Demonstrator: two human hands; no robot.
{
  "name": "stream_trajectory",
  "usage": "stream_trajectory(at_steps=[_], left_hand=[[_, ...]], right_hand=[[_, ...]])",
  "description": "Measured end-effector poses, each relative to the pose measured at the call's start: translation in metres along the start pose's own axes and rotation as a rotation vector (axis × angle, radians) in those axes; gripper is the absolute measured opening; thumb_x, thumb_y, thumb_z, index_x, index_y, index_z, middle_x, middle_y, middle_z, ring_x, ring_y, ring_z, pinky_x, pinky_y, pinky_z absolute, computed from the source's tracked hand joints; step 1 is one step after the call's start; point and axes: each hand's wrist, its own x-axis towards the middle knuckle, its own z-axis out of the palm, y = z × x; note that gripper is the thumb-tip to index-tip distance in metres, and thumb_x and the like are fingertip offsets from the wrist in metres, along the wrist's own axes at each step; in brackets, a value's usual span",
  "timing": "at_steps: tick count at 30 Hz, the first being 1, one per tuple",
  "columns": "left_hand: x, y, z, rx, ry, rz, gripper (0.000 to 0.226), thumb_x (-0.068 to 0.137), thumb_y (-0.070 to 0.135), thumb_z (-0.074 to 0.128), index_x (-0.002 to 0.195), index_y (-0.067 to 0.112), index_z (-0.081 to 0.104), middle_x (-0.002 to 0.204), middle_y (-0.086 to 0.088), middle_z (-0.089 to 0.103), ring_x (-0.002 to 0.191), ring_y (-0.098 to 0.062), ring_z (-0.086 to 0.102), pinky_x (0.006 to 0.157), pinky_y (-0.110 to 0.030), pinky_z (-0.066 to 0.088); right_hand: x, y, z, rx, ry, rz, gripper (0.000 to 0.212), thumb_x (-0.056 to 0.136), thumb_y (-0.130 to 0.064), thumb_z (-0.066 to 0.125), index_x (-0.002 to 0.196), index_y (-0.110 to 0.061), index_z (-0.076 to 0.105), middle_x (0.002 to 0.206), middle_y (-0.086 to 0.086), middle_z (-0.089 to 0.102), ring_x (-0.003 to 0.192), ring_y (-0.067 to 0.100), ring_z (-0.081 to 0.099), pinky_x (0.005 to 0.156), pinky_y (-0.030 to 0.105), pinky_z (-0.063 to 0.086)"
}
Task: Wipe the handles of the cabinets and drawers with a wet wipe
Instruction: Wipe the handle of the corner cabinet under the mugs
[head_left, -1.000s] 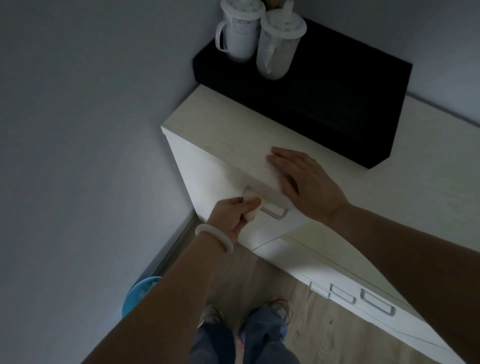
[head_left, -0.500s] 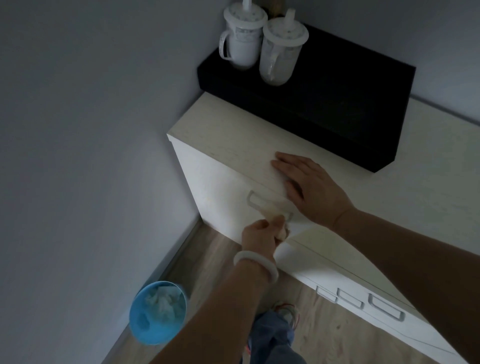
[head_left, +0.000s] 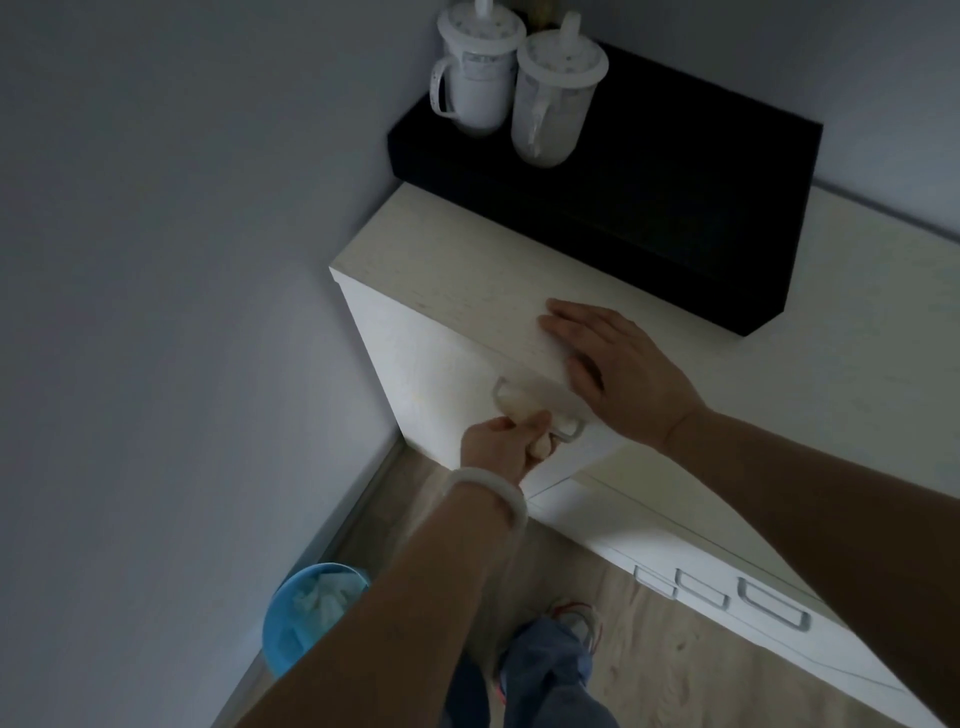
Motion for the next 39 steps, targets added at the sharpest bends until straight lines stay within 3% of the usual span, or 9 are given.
stream_trajectory(at_steps=[2,7,11,16,23,26,32,36,39], left_hand=[[0.01,0.012,-0.011,0.018,0.038,0.039,0.026,0.074,0.006,0.08,0.094,-0.005,0.069,0.087,-0.016,0.074,0.084,-0.027,0.071,0.09,-0.038,0.056],[0.01,0.008,-0.012,0.029,0.123,0.106,0.014,0.078,0.014,0.078,0.069,0.01,0.069,0.073,-0.008,0.072,0.076,-0.023,0.067,0.091,-0.041,0.055],[-0.009,-0.017,0.014,-0.034,0.005,-0.03,0.011,0.079,0.012,0.076,0.079,0.003,0.07,0.086,-0.015,0.072,0.077,-0.023,0.068,0.087,-0.035,0.057],[-0.012,-0.023,0.028,-0.161,-0.045,-0.1,0.015,0.078,0.004,0.076,0.081,-0.008,0.068,0.075,-0.015,0.069,0.065,-0.02,0.066,0.088,-0.04,0.056],[-0.014,-0.009,0.018,-0.161,-0.128,-0.21,0.028,0.083,-0.006,0.067,0.107,-0.017,0.058,0.086,-0.02,0.066,0.071,-0.024,0.067,0.066,-0.031,0.061],[-0.003,0.004,-0.002,0.005,-0.113,-0.131,0.023,0.082,-0.004,0.069,0.1,-0.015,0.062,0.087,-0.021,0.069,0.068,-0.022,0.068,0.065,-0.028,0.06],[0.015,0.022,-0.025,0.358,-0.028,0.118,0.022,0.072,0.015,0.083,0.082,-0.001,0.071,0.086,-0.019,0.073,0.088,-0.035,0.071,0.091,-0.045,0.054],[0.014,0.025,-0.019,0.526,0.084,0.305,0.041,0.069,0.036,0.078,0.099,0.019,0.056,0.098,-0.008,0.071,0.091,-0.026,0.069,0.085,-0.041,0.056],[-0.004,0.018,-0.011,0.693,0.131,0.438,0.016,0.091,0.025,0.06,0.1,0.012,0.057,0.092,-0.004,0.066,0.084,-0.017,0.063,0.068,-0.021,0.051]], right_hand=[[0.0,0.0,0.0,-0.003,0.008,-0.003,0.05,0.098,-0.033,0.033,0.146,-0.021,0.04,0.153,-0.004,0.037,0.139,0.01,0.032,0.116,0.03,0.024],[0.0,0.001,0.0,-0.015,0.005,-0.003,0.05,0.098,-0.032,0.034,0.146,-0.021,0.04,0.153,-0.004,0.037,0.139,0.011,0.032,0.116,0.031,0.025],[0.0,-0.001,-0.001,-0.014,-0.003,-0.004,0.05,0.098,-0.032,0.033,0.146,-0.021,0.04,0.153,-0.003,0.036,0.139,0.011,0.032,0.116,0.031,0.024],[0.001,0.0,-0.002,-0.019,-0.018,0.001,0.05,0.098,-0.033,0.032,0.147,-0.022,0.038,0.154,-0.003,0.035,0.14,0.012,0.031,0.117,0.036,0.027],[0.0,-0.001,-0.003,-0.014,-0.037,0.021,0.052,0.098,-0.035,0.03,0.148,-0.024,0.036,0.155,-0.005,0.033,0.141,0.01,0.028,0.117,0.038,0.026],[-0.001,-0.002,-0.003,-0.005,-0.029,0.021,0.051,0.098,-0.035,0.03,0.148,-0.024,0.036,0.154,-0.006,0.033,0.141,0.01,0.029,0.117,0.037,0.026],[0.0,0.0,-0.002,-0.012,-0.016,0.0,0.05,0.099,-0.034,0.032,0.147,-0.023,0.037,0.153,-0.004,0.035,0.14,0.011,0.03,0.117,0.033,0.025],[0.0,-0.001,-0.002,-0.013,-0.006,-0.01,0.05,0.099,-0.033,0.032,0.146,-0.021,0.039,0.152,-0.003,0.038,0.138,0.011,0.032,0.116,0.027,0.021],[0.001,-0.002,-0.003,-0.012,-0.016,0.003,0.05,0.098,-0.034,0.031,0.147,-0.023,0.038,0.153,-0.004,0.036,0.139,0.011,0.031,0.116,0.029,0.021]])
